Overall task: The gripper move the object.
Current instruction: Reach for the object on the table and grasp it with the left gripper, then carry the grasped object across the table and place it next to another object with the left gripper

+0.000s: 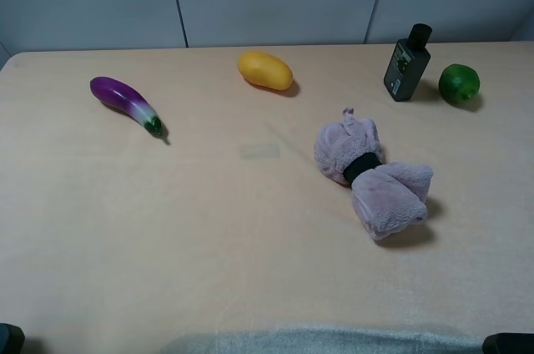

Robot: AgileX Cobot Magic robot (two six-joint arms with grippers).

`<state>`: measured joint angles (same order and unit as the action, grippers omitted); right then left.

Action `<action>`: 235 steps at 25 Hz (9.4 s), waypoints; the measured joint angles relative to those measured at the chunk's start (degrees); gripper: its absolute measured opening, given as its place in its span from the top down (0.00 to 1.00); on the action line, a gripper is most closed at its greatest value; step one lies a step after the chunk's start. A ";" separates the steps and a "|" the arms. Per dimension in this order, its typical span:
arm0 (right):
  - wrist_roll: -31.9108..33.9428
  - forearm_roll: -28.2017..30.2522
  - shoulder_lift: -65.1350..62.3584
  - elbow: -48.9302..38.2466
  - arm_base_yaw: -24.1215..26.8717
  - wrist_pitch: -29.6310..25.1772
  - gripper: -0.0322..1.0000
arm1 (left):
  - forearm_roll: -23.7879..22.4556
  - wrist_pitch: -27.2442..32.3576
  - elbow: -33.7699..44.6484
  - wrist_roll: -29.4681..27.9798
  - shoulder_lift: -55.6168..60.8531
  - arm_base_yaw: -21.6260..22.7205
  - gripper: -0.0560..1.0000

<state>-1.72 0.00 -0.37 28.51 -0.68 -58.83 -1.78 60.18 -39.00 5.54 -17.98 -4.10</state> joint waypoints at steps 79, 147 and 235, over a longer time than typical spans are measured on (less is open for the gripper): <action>0.02 0.00 0.00 0.00 0.00 0.00 0.30 | -6.71 -28.73 -34.44 -48.64 -95.80 -4.07 0.09; 0.02 0.00 0.00 0.00 0.00 0.00 0.30 | -14.40 -29.10 -37.68 -79.14 -104.26 -4.68 0.43; 0.09 -0.46 0.00 0.00 0.00 0.00 0.30 | -6.28 -15.64 -40.35 -76.81 -88.14 -46.80 0.44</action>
<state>-1.63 -0.46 -0.37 28.51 -0.68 -58.83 -8.06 44.55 -79.35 -71.27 -106.12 -50.90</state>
